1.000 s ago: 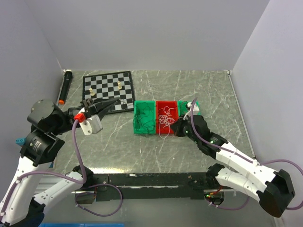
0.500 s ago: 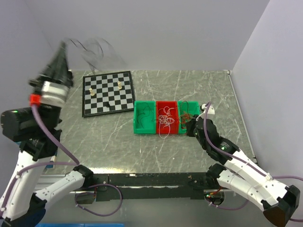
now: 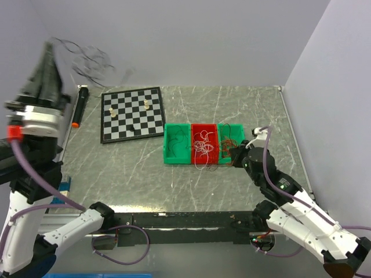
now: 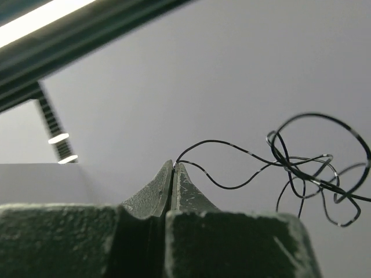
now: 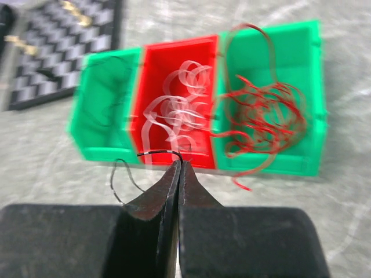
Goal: Untangle the cables
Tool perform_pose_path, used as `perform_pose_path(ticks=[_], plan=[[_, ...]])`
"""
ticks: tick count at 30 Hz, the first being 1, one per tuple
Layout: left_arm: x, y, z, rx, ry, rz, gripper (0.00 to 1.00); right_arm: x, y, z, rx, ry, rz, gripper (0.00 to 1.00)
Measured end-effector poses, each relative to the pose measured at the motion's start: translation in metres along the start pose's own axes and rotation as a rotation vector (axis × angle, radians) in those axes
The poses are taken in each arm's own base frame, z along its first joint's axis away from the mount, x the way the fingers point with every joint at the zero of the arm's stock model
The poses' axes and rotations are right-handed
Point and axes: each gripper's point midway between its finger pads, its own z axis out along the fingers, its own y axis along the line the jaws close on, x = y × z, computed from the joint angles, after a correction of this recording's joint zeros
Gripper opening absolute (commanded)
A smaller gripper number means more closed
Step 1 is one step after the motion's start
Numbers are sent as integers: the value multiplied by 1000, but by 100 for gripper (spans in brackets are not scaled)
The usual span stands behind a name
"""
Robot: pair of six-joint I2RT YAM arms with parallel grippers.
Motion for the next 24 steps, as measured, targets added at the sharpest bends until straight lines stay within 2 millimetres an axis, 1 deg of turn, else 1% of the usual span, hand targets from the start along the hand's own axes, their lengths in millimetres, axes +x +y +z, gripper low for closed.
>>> perform_pose_path(ticks=[3, 4, 8, 9, 10, 11, 12, 14, 15, 17, 21, 23, 24], plan=[[25, -43, -17, 161, 51, -25, 1, -13, 18, -6, -76, -13, 20, 0], [40, -65, -27, 231, 83, -41, 1, -19, 25, -9, -107, -19, 28, 0], [93, -130, -62, 420, 216, -102, 1, -48, 58, -21, -235, -49, 40, 0], [105, -143, -72, 458, 248, -116, 1, -58, 67, -23, -262, -57, 39, 0], [116, -155, -81, 490, 279, -129, 1, -73, 79, -28, -299, -76, 42, 0], [126, -165, -89, 519, 308, -140, 1, -84, 87, -31, -323, -94, 45, 0], [132, -172, -95, 539, 329, -148, 1, -100, 98, -34, -356, -119, 47, 0], [138, -179, -102, 561, 350, -161, 1, -118, 113, -34, -391, -150, 43, 0], [136, -179, -102, 562, 348, -167, 1, -125, 121, -32, -407, -162, 40, 0], [131, -175, -102, 554, 336, -170, 1, -132, 132, -23, -422, -166, 29, 0], [114, -160, -102, 525, 298, -168, 1, -122, 149, 14, -419, -123, -7, 0], [107, -152, -103, 511, 280, -167, 1, -107, 153, 39, -398, -77, -35, 0], [102, -148, -103, 503, 269, -166, 1, -95, 154, 55, -381, -46, -52, 0]])
